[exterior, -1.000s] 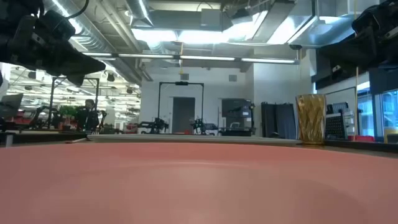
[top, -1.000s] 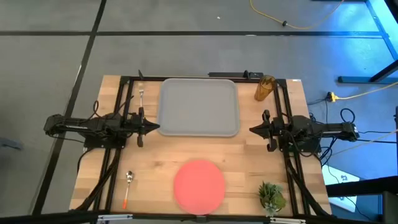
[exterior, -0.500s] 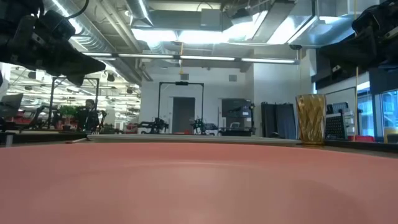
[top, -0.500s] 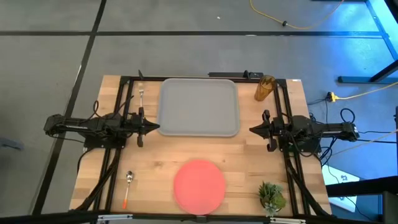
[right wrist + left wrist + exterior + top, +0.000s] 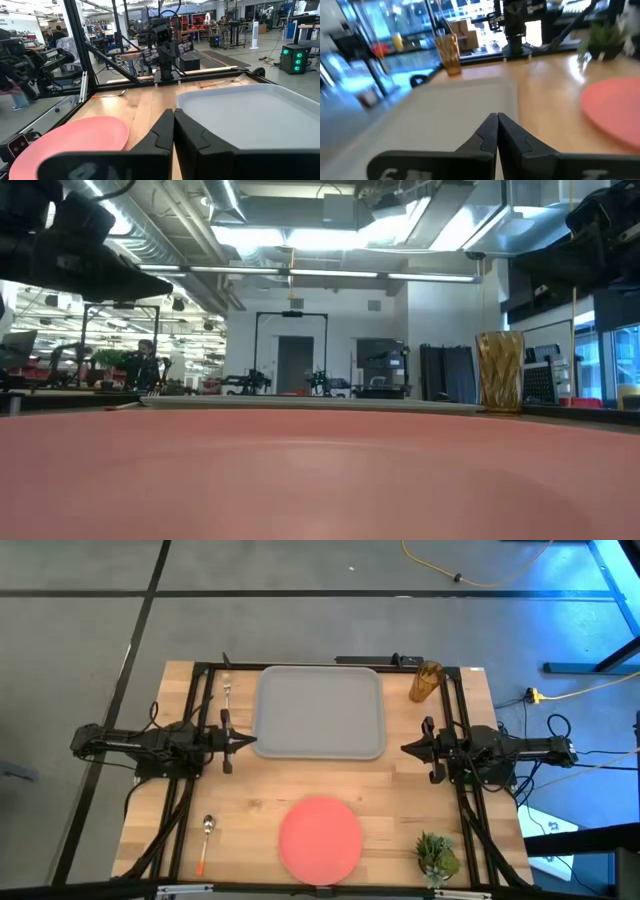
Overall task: Pick and place plate/cup/fork/spoon on tray
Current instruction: Put the orange fork on the gray tray
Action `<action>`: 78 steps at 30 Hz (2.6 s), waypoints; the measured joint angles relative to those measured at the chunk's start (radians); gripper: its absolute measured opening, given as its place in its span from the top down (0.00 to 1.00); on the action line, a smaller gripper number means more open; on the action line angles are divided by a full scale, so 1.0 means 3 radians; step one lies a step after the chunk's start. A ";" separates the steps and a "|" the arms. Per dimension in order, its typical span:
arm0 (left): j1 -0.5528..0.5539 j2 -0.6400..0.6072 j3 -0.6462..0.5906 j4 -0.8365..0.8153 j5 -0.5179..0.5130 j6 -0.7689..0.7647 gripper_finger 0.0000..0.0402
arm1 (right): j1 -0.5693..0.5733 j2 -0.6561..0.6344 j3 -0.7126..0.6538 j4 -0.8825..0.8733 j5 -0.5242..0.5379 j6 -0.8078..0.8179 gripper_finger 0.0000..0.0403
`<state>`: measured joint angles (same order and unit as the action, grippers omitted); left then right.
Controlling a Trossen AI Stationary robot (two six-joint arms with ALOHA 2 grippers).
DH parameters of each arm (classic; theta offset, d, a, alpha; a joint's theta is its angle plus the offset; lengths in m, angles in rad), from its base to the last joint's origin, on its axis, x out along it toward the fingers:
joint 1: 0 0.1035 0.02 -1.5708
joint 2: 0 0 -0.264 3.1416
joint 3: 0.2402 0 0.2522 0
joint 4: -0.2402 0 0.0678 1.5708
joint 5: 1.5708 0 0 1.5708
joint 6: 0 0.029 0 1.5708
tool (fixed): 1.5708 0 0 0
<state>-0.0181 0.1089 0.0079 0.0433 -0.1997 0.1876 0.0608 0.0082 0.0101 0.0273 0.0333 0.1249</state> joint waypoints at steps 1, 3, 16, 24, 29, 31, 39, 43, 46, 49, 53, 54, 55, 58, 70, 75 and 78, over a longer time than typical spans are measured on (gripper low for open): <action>0.0000 0.0000 0.0000 0.0000 0.0000 0.0095 1.00 | 0.0001 0.0000 0.0000 0.0000 -0.0001 0.0001 0.97; 0.0000 0.0000 0.0000 0.0000 0.0000 0.0189 1.00 | 0.0000 -0.0001 0.0000 0.0000 0.0000 0.0004 0.97; 0.0000 0.0001 0.0002 0.0080 -0.0162 -0.0675 1.00 | 0.0001 -0.0001 0.0000 0.0013 -0.0001 0.0004 0.97; -0.0020 0.0060 0.0551 0.0000 -0.0024 -0.2270 1.00 | 0.0001 -0.0001 0.0000 0.0018 -0.0004 -0.0005 0.97; -0.0061 0.0384 0.1509 -0.1072 -0.0073 -0.2467 1.00 | 0.0001 -0.0001 0.0000 0.0018 -0.0002 -0.0006 0.97; -0.0071 0.0654 0.1926 -0.1663 -0.0084 -0.2657 1.00 | 0.0000 0.0000 0.0000 0.0018 -0.0002 -0.0006 0.97; -0.0071 0.1802 0.3413 -0.3989 -0.0280 -0.4191 1.00 | 0.0000 0.0000 0.0000 0.0018 -0.0002 -0.0009 0.97; -0.0071 0.2231 0.3764 -0.4806 -0.0011 -0.4853 1.00 | 0.0001 0.0000 0.0000 0.0019 -0.0002 -0.0009 0.97; -0.0072 0.2391 0.3797 -0.4977 0.0029 -0.4889 1.00 | 0.0000 -0.0001 0.0000 0.0019 -0.0002 -0.0008 0.97; -0.0071 0.2471 0.3793 -0.4967 0.0210 -0.4883 1.00 | 0.0000 0.0000 0.0000 0.0019 -0.0001 0.0000 0.97; -0.0072 0.2540 0.3792 -0.4960 0.0379 -0.4871 1.00 | 0.0000 0.0000 0.0000 0.0025 -0.0001 0.0009 0.97; -0.0072 0.2543 0.3792 -0.4968 0.0377 -0.4873 1.00 | 0.0001 -0.0001 0.0000 0.0036 -0.0001 0.0009 0.97; -0.0072 0.2544 0.3792 -0.4970 0.0372 -0.4885 1.00 | 0.0001 0.0000 0.0000 0.0053 -0.0001 0.0009 0.97; -0.0064 0.2544 0.3792 -0.4987 0.0380 -0.4895 1.00 | 0.0001 0.0000 0.0000 0.0101 -0.0001 0.0013 0.97; -0.0064 0.2724 0.3731 -0.5173 0.0837 -0.5119 0.93 | 0.0000 -0.0001 0.0001 0.0225 0.0000 0.0005 0.97; -0.0062 0.2787 0.3722 -0.5167 0.0814 -0.5054 0.93 | 0.0001 -0.0001 0.0001 0.0225 0.0000 0.0005 0.97; -0.0064 0.2779 0.3722 -0.5178 0.0785 -0.5048 0.96 | 0.0001 0.0000 0.0001 0.0225 0.0000 0.0005 0.97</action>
<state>-0.0372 0.9426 1.1244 -1.5099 0.0358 -1.3266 0.0611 0.0082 0.0105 0.0948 0.0334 0.1265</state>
